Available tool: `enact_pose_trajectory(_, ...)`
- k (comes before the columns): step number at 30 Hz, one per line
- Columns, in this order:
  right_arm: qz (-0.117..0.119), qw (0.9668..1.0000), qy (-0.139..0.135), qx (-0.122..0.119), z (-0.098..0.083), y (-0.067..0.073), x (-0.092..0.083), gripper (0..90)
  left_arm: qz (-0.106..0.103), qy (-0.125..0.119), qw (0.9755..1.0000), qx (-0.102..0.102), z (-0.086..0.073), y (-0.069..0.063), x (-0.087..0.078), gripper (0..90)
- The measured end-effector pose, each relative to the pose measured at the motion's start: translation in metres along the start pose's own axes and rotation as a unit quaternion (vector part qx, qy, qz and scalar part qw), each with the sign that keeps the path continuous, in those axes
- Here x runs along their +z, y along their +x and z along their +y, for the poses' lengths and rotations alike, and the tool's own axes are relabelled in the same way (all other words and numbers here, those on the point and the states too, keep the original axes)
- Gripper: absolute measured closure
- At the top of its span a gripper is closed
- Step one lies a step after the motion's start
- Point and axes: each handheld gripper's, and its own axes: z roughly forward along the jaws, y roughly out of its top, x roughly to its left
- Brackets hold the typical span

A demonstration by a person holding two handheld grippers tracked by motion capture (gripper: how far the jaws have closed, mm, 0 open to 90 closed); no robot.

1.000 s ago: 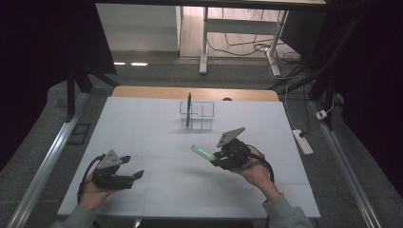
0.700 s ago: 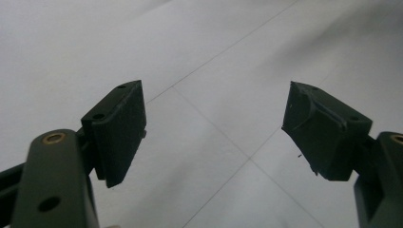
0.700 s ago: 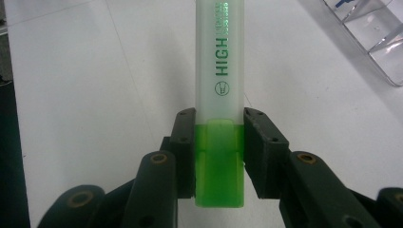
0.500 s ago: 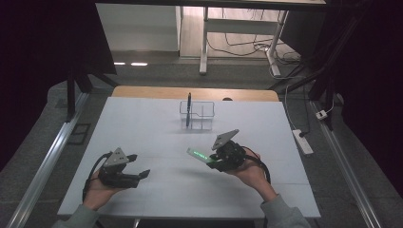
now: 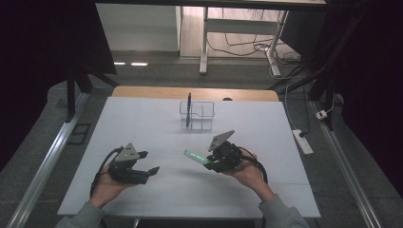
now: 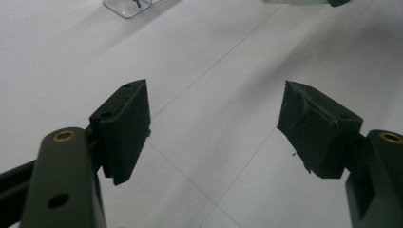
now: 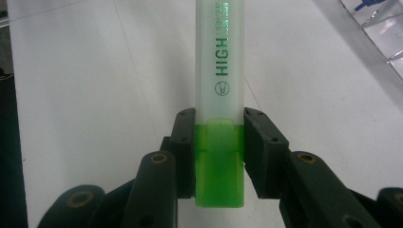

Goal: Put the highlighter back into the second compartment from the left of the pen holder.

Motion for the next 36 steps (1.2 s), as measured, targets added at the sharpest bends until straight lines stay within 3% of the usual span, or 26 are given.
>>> enact_pose_trajectory(8,0.006,0.9999,0.005,-0.008,0.002,0.003,0.006,67.1,-0.011,0.006,0.9997,0.021,0.011,-0.006,0.009,25.8)
enact_pose_trajectory(14,0.013,0.9998,0.011,-0.013,0.004,0.004,0.011,67.2,-0.026,0.013,0.9983,0.05,0.021,-0.016,0.016,26.1)
enact_pose_trajectory(22,0.018,0.9996,0.016,-0.015,0.005,0.006,0.015,67.2,-0.038,0.026,0.997,0.063,0.03,-0.02,0.029,26.0)
enact_pose_trajectory(36,0.024,0.9988,0.034,-0.026,0.008,0.007,0.022,67.1,-0.044,0.052,0.9921,0.105,0.046,-0.031,0.046,26.9)
